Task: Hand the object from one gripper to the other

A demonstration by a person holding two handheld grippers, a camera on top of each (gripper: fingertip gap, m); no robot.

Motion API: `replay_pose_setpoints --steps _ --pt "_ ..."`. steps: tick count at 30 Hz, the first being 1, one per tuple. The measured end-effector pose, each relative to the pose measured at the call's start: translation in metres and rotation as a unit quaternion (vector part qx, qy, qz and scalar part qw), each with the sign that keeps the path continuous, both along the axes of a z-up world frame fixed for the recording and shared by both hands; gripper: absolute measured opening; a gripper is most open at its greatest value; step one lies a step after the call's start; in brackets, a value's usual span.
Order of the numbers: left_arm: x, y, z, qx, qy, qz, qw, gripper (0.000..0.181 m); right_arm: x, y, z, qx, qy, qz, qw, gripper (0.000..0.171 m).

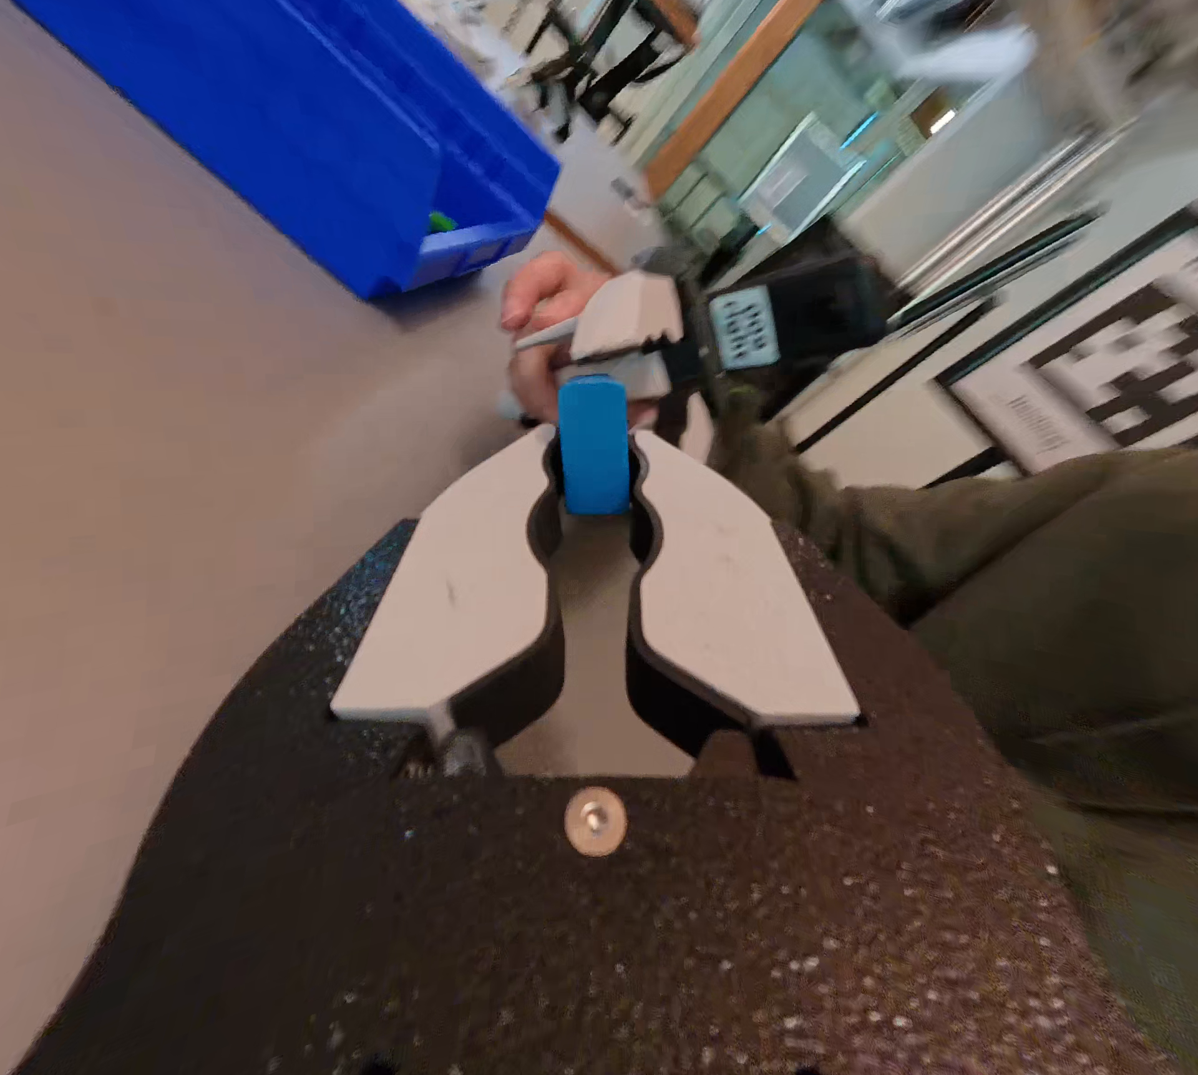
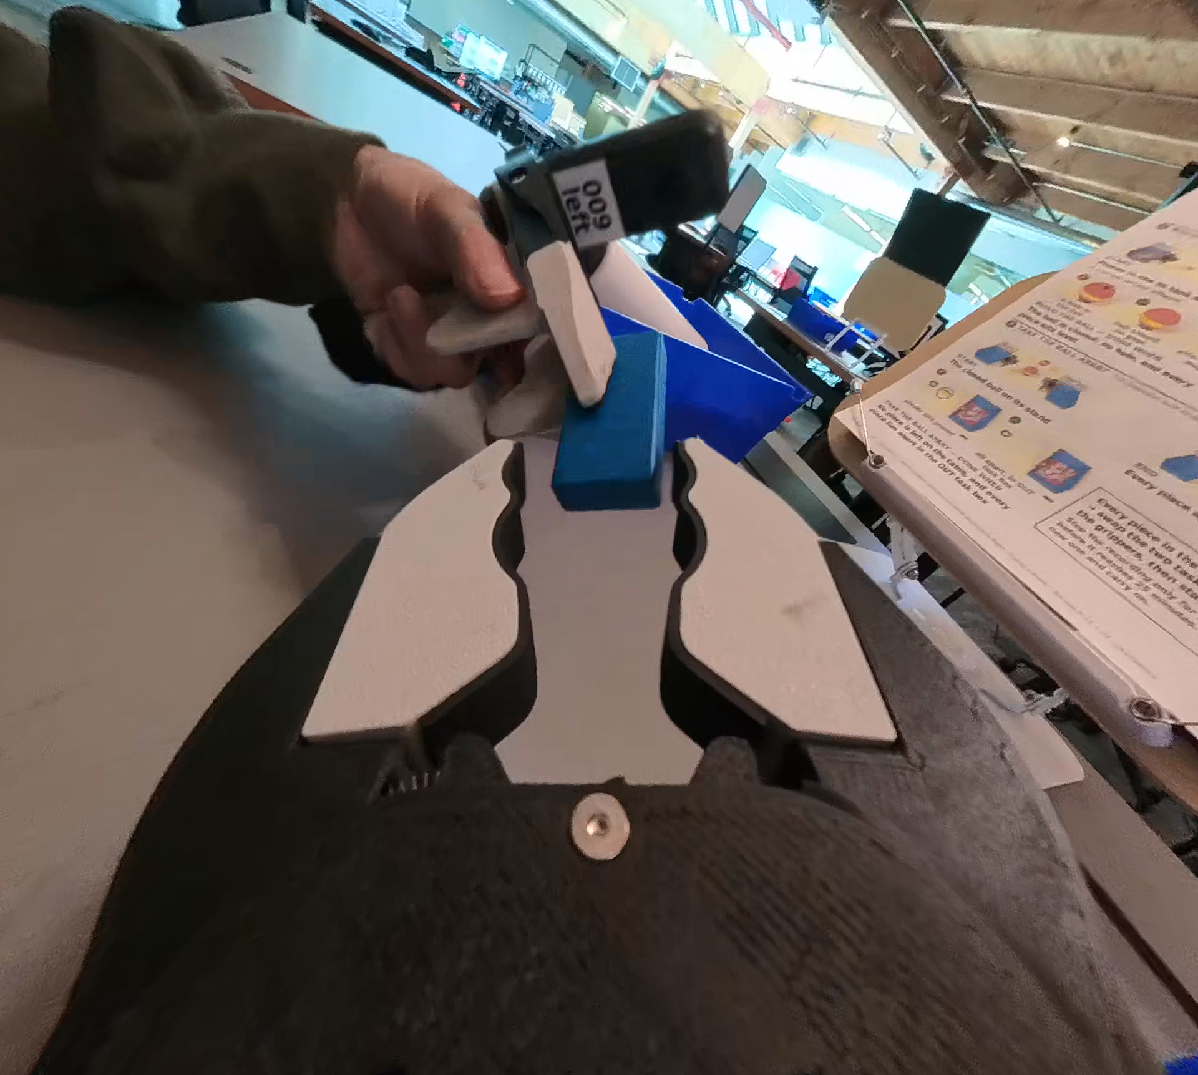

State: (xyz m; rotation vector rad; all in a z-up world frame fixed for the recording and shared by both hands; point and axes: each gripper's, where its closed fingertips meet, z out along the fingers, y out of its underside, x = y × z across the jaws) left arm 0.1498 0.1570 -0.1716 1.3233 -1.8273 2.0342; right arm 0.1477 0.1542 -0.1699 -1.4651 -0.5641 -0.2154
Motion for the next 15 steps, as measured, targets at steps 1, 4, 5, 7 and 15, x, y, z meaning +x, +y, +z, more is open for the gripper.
replay_pose_setpoints --steps 1,4,5,7,15 --pt "-0.001 0.003 -0.006 0.049 -0.004 0.005 0.999 0.016 0.0 -0.001 0.001 0.002 -0.012 0.0 1.0 0.049" --pt "-0.01 0.012 -0.023 0.176 -0.001 -0.012 0.984 0.016 0.001 -0.005 -0.006 -0.023 -0.087 -0.014 0.996 0.064" --pt "-0.018 0.011 -0.025 0.195 0.001 -0.037 0.98 0.016 -0.003 -0.006 -0.007 -0.029 -0.108 -0.008 0.994 0.069" --pt "-0.032 0.009 -0.024 0.207 0.004 -0.079 0.975 0.016 -0.014 -0.006 -0.013 -0.059 -0.154 0.015 0.986 0.071" --pt "-0.061 0.011 -0.022 0.235 0.014 -0.154 0.96 0.017 -0.053 0.017 -0.022 -0.169 -0.376 0.073 0.908 0.085"
